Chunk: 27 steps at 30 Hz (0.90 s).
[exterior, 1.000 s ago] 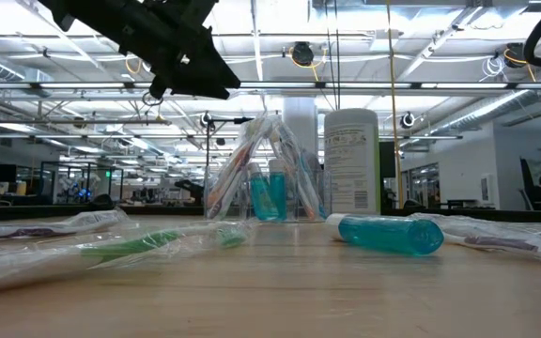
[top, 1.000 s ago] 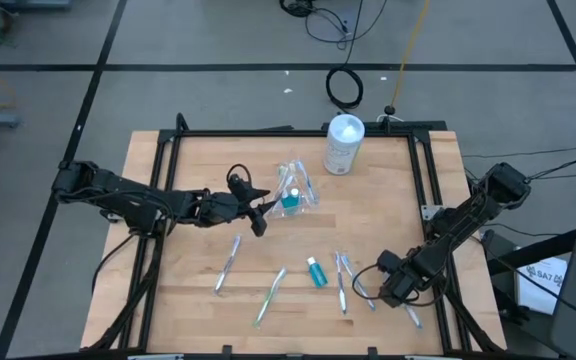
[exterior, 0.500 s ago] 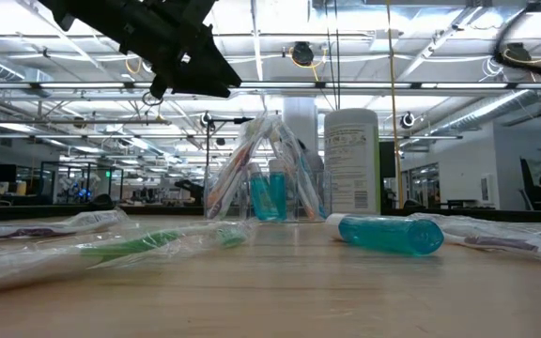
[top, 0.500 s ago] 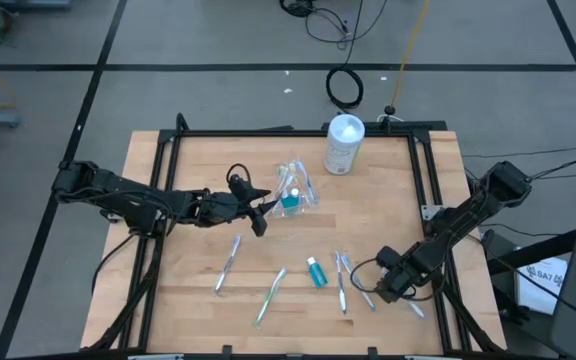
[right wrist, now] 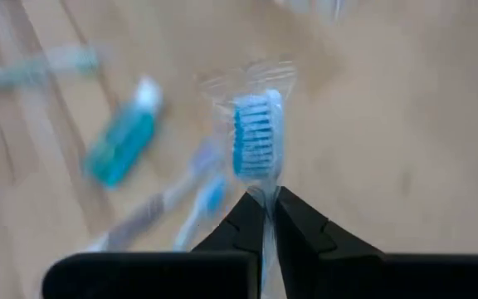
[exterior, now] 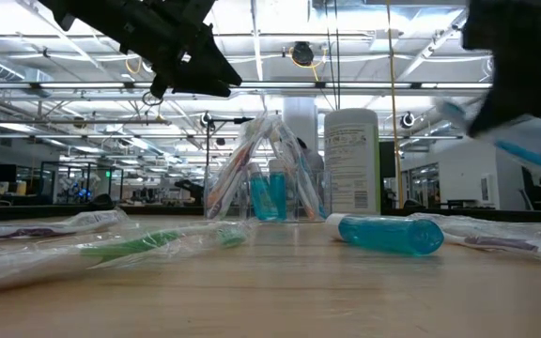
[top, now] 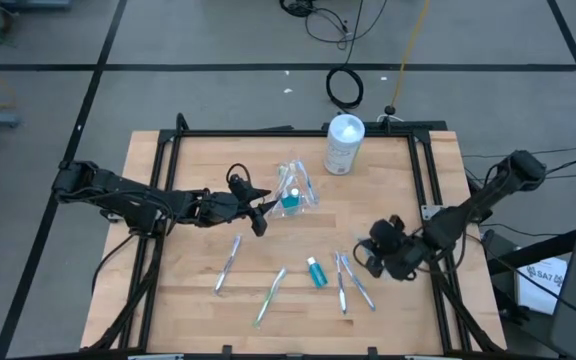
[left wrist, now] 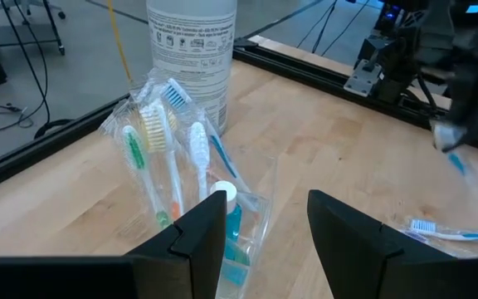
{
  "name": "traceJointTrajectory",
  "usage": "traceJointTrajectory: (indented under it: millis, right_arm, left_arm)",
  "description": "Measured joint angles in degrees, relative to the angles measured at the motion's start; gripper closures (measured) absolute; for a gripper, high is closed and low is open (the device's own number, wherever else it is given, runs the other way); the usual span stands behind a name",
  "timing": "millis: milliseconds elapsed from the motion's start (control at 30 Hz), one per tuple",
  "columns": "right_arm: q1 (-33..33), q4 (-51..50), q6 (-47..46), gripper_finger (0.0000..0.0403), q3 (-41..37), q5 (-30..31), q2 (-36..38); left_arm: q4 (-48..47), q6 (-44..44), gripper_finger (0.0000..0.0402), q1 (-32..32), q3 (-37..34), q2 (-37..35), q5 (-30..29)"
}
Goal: Pick & Place toothbrushing station
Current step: Put the right blue toothbrush into the transparent organizer
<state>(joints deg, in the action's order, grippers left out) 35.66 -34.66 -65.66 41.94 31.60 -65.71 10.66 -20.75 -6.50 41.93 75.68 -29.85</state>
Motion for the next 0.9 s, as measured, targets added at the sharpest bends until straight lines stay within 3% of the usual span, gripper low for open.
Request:
traceJointTrajectory:
  millis: [233,367,533,600,767,900]
  right_arm:
    - [-7.77,20.4,32.11,0.0392,0.01,11.8,1.33]
    - [-13.31,37.32,52.53,0.0391,0.01,15.04,0.84]
    - [-20.29,57.5,70.55,0.0391,-1.24,14.83,-0.97]
    - [-22.72,63.76,74.27,0.039,-2.5,13.63,-2.19]
    - [-29.04,78.36,75.04,0.039,-5.99,0.0,-6.9]
    - [-32.42,84.88,74.96,0.039,-6.98,-1.75,-12.1]
  left_arm:
    - [0.17,-0.02,0.0224,0.0,0.0,0.0,0.0]
    - [0.17,-0.02,0.0224,0.0,0.0,0.0,0.0]
    - [0.16,0.23,0.0224,0.0,0.0,0.0,-0.07]
    - [0.66,2.08,0.0224,0.0,-0.02,0.0,-0.17]
    - [3.27,5.46,0.0224,-0.02,-0.02,0.0,-1.99]
    - [2.97,6.68,0.0224,-0.02,-0.02,0.0,-2.12]
